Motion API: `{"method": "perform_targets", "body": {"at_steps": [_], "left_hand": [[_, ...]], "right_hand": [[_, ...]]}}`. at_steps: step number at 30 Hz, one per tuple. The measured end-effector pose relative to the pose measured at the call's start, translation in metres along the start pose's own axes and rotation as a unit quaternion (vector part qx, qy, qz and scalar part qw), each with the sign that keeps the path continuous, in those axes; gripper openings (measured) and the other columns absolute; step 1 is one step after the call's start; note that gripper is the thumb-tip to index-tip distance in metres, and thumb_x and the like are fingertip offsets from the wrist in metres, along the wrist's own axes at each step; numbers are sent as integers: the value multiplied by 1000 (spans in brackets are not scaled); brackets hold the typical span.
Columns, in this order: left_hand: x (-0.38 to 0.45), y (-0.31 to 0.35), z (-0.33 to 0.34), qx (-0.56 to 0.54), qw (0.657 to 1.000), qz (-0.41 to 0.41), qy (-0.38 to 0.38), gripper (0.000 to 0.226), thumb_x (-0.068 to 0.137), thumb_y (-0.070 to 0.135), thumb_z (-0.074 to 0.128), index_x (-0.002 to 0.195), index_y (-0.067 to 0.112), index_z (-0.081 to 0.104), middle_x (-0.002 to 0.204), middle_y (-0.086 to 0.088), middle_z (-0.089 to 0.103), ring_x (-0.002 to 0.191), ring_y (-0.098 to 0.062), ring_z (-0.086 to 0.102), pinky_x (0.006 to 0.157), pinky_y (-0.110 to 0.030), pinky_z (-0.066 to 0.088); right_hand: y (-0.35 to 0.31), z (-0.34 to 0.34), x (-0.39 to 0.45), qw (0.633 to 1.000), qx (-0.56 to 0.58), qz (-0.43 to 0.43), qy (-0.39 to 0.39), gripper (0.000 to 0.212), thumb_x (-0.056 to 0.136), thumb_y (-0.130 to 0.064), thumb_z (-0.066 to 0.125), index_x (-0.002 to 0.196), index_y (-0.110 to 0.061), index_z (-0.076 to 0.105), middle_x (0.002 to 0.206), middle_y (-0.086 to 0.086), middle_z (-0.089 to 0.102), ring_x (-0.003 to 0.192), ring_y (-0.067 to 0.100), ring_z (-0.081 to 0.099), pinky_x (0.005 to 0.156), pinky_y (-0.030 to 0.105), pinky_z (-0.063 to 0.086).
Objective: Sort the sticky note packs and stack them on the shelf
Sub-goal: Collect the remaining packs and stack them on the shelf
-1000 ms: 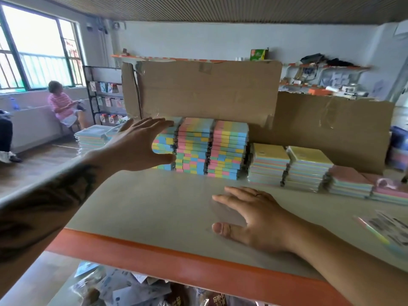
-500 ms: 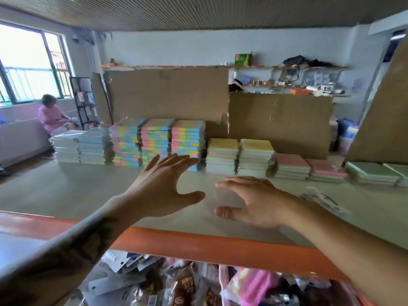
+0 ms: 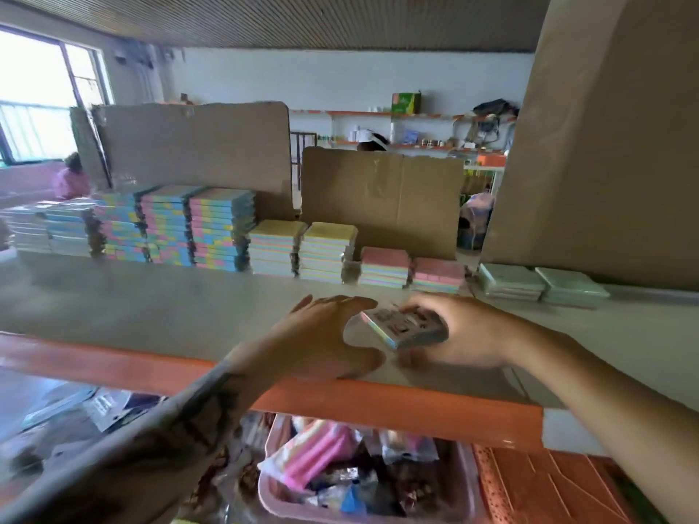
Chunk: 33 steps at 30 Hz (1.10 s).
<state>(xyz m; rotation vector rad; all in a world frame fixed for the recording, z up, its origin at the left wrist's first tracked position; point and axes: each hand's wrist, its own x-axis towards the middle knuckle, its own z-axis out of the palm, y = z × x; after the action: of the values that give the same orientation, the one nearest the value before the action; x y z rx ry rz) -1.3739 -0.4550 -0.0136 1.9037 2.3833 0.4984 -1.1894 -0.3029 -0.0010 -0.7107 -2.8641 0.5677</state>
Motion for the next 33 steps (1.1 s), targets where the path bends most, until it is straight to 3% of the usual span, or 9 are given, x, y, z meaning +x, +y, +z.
{"method": "perform_targets", "body": {"at_steps": [5,9,13,15,18,24,27,30,33], "left_hand": [[-5,10,4,-16,1000,-17,1,80,79,64,69,151,43,41,156,12,44,142,-15,37,107,-25,26],[-7,7,6,-55,998,-13,22,66,67,59,60,131,45,61,137,14,57,130,-11,50,108,-26,36],[-12,4,5,-101,994,6,44,41,67,48,66,107,53,67,117,21,63,114,-1,57,102,-26,42],[-13,2,4,-113,992,11,53,42,68,46,70,110,49,69,114,19,63,110,0,58,100,-26,45],[-10,-2,5,-123,990,27,64,40,76,40,79,114,48,70,113,15,64,109,0,59,98,-25,45],[-6,-8,6,-151,982,20,113,23,90,35,75,113,30,70,114,14,67,106,-2,61,94,-27,47],[-7,-8,4,-188,979,21,73,12,95,32,69,106,26,71,105,13,73,94,7,65,84,-27,51],[-8,-8,4,-214,973,33,78,17,94,31,66,108,22,71,100,9,75,96,-4,69,93,-36,53],[-7,-11,4,-303,946,39,109,16,87,27,70,100,19,71,92,-5,75,88,-16,72,86,-47,56]], "right_hand": [[9,6,-7,999,21,-19,45,64,65,-79,67,119,-45,59,112,-25,67,101,-3,63,91,38,55],[2,15,-9,996,13,-57,63,58,69,-76,74,111,-39,59,107,-19,63,100,0,56,81,28,49],[-5,20,-10,991,21,-78,110,38,72,-51,79,100,-32,64,92,-13,66,86,3,59,73,25,48],[-4,18,-12,990,56,-75,103,36,67,-51,74,96,-32,66,84,-9,69,78,10,62,74,34,52],[-5,16,-15,979,148,-95,102,28,71,-47,69,92,-29,72,79,-5,70,72,12,63,69,35,51],[-8,14,-13,950,240,-134,147,30,91,-49,61,82,-21,70,58,2,50,57,11,45,57,39,33],[-8,14,-14,962,186,-117,163,12,95,-42,71,100,-32,68,52,-10,50,49,5,41,52,25,30],[-14,10,-11,969,139,-112,170,20,89,-32,77,103,-36,64,57,-15,52,50,5,42,51,21,30],[-27,7,-2,963,197,-93,159,22,85,-22,81,89,-28,60,50,-12,45,48,6,37,50,27,27]]}}
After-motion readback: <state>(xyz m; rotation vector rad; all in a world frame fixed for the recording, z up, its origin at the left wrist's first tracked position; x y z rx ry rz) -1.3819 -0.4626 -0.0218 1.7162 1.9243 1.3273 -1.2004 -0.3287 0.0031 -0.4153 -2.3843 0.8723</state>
